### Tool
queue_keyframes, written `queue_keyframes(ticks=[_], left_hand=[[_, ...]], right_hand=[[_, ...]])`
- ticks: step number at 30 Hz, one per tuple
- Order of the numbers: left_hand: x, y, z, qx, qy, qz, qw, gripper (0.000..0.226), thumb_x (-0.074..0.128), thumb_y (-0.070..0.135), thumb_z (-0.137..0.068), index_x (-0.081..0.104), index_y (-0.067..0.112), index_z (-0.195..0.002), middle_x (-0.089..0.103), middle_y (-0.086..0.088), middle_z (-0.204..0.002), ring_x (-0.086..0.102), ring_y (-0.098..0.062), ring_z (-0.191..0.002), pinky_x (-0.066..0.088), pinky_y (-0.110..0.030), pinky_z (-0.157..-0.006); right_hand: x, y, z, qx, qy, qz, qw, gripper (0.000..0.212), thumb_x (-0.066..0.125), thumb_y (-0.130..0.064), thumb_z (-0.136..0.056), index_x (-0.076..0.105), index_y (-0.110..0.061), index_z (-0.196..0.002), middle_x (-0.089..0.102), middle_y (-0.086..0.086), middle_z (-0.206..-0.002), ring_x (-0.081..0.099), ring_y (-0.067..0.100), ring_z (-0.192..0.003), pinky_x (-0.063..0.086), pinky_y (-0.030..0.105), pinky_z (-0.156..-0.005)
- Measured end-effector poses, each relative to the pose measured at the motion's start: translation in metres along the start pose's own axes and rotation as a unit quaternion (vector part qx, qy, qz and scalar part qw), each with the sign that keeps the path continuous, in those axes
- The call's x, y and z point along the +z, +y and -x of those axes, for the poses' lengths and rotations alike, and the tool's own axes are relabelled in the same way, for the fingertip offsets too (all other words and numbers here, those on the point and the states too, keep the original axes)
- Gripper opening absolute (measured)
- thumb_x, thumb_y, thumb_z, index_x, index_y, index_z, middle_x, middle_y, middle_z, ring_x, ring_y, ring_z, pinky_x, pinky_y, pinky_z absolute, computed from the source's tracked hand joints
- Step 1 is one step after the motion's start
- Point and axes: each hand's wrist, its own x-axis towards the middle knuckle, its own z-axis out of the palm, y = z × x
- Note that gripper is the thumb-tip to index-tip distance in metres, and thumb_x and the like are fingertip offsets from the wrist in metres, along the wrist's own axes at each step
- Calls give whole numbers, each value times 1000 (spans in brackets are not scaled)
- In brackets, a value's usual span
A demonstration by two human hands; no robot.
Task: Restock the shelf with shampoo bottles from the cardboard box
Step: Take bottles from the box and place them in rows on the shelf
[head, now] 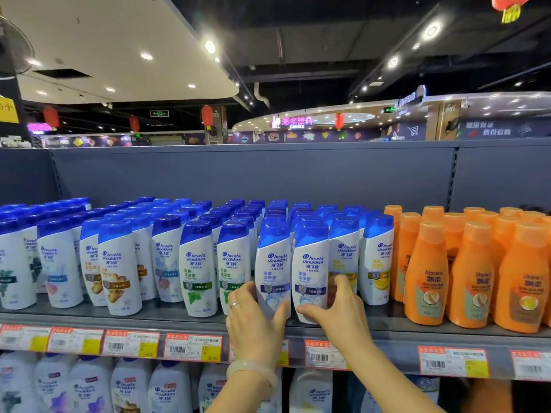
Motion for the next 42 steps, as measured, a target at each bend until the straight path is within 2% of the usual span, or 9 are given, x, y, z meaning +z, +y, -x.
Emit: queue_keyframes(ticks=[7, 19, 26, 29, 31, 34, 37, 40, 42], left_hand=[[0, 5, -2, 19, -6, -47, 999, 80, 81, 35, -64, 43, 9, -129, 50, -6, -121, 49, -25, -117, 36, -36, -96], [3, -7, -1, 28, -2, -32, 999, 71, 77, 25, -71, 44, 5, -130, 49, -10, -125, 48, -28, -119, 37, -39, -97], [0, -8, 4, 10, -11, -25, 1000, 57, 74, 28, -74, 48, 8, -121, 51, -7, -120, 50, -25, -114, 35, -34, -93], [-9, -8, 13, 29, 8, 13, 999, 54, 75, 26, -74, 49, 9, -118, 49, -5, -117, 50, -22, -110, 39, -36, -95], [-18, -14, 23, 62, 29, 30, 997, 52, 76, 24, -74, 51, 9, -117, 48, -4, -114, 49, -19, -106, 41, -35, -94], [-36, -36, 37, 82, 35, 36, 995, 48, 73, 20, -76, 51, 6, -117, 46, -3, -113, 49, -19, -105, 42, -33, -93], [-60, -70, 49, 57, 35, 8, 998, 45, 71, 18, -78, 50, 6, -116, 43, -1, -111, 50, -20, -104, 42, -29, -92], [-88, -112, 65, -23, -16, -54, 998, 44, 66, 21, -82, 46, 10, -119, 42, -5, -119, 47, -21, -110, 41, -27, -94], [-110, -146, 78, -113, -77, -104, 985, 46, 63, 24, -84, 40, 15, -123, 37, -4, -127, 44, -20, -115, 42, -28, -93]], right_hand=[[2, 4, 1, -12, 8, -15, 1000, 53, 85, -28, -59, 49, -20, -97, 64, -1, -104, 59, 16, -90, 44, 26, -72], [4, 5, 1, -22, 14, -15, 1000, 51, 83, -27, -62, 51, -22, -101, 58, -8, -98, 54, 10, -86, 37, 19, -67], [5, 7, 0, -27, 15, -12, 999, 55, 83, -26, -62, 52, -18, -106, 62, -2, -104, 58, 16, -92, 43, 24, -71], [3, 4, 2, -24, 40, -17, 999, 68, 85, -24, -60, 49, -13, -116, 58, 3, -114, 57, 19, -102, 47, 32, -84], [2, 1, 10, -72, 104, -15, 992, 65, 84, -22, -62, 51, -8, -116, 53, 8, -115, 52, 20, -104, 45, 34, -89], [12, -6, 27, -254, 173, -4, 952, 44, 77, -19, -71, 58, 6, -100, 54, 22, -99, 50, 25, -98, 43, 29, -92], [41, -19, 51, -331, 76, -27, 940, 30, 65, -21, -80, 61, 6, -92, 56, 20, -91, 49, 24, -94, 40, 24, -88], [80, -28, 85, -280, -86, -12, 956, 22, 70, -13, -80, 61, 2, -93, 55, 14, -95, 52, 24, -90, 40, 24, -78], [108, -28, 110, -223, -214, 32, 950, 23, 69, -14, -81, 59, -3, -100, 53, 9, -100, 53, 24, -94, 36, 22, -78]])
